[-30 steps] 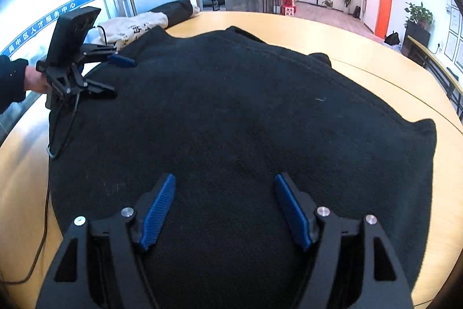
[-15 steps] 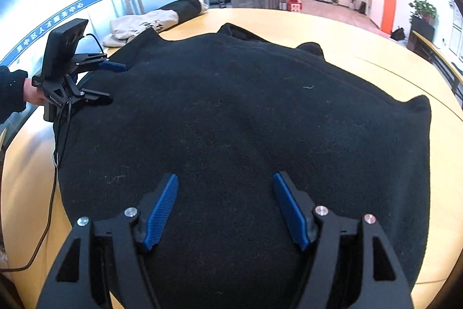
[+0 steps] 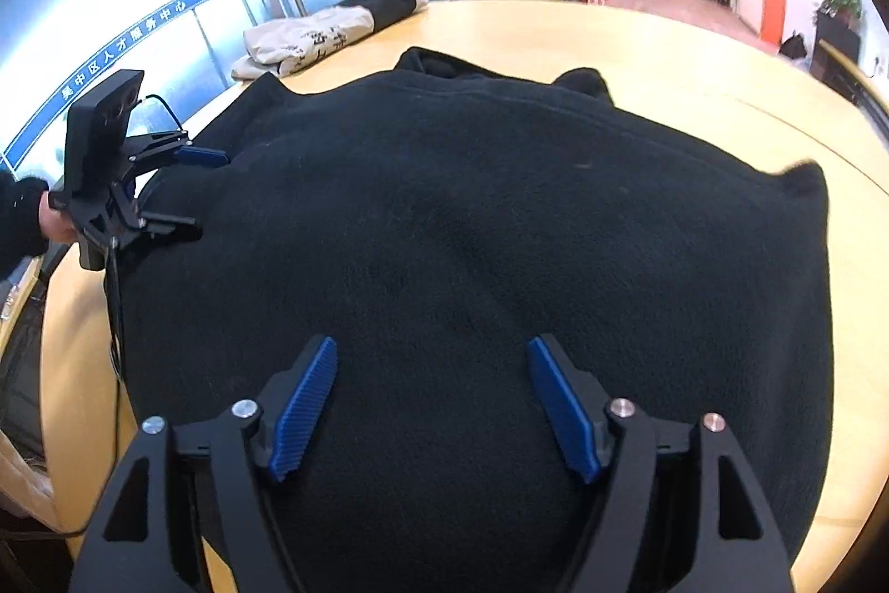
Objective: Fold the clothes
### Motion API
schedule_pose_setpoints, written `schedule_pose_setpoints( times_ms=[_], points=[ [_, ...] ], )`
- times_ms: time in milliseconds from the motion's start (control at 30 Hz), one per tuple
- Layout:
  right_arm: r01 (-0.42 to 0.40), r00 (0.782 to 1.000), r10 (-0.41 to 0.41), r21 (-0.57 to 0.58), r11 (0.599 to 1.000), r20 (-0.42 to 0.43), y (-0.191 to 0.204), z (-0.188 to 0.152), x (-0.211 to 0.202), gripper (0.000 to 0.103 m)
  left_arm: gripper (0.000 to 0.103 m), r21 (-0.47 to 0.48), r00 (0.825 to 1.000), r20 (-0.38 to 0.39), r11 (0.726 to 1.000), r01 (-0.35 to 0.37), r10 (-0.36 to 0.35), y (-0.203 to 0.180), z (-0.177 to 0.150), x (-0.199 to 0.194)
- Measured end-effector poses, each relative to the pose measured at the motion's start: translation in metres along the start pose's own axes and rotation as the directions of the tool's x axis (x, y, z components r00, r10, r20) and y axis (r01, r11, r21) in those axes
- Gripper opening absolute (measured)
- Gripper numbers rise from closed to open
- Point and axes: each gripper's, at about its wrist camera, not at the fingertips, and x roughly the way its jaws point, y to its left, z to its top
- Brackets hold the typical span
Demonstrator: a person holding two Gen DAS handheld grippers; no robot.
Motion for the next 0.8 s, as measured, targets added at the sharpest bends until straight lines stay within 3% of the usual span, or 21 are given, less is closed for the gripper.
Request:
schedule_pose_setpoints(
  times_ms=[233,333,433,533,667,800],
  points=[
    [-0.006,1.0,0.007,0.042,0.999,-0.007,-0.022,0.031,0.029,0.077,0.098,-0.122,0.998,0.002,0.99,-0.063,0.064,0.04,0.018,0.014],
    [-0.012,1.0,0.011,0.082,0.997,0.016,-0.026,0.031,0.025,0.076,0.098,-0.096,0.997,-0.028,0.992,-0.081,0.078,0.044,0.026,0.021],
    [0.004,0.999,-0.011,0.142,0.99,0.049,-0.03,0.03,-0.002,0.076,0.098,-0.059,0.994,-0.049,0.994,-0.096,0.093,0.037,0.029,0.014],
    [-0.013,0.988,-0.02,0.217,0.976,0.15,-0.044,0.014,-0.062,0.078,0.098,0.034,0.999,-0.002,0.998,-0.046,0.046,0.02,0.038,-0.008],
    [-0.052,0.981,-0.032,0.418,0.907,0.191,-0.073,-0.044,-0.136,0.081,0.098,0.201,0.999,0.038,0.98,-0.005,-0.002,-0.012,0.059,-0.03],
    [-0.096,0.995,0.051,0.61,0.787,0.09,-0.085,-0.12,-0.157,0.081,0.099,0.356,0.992,0.055,0.93,0.086,-0.113,-0.04,0.08,-0.026]
  ],
)
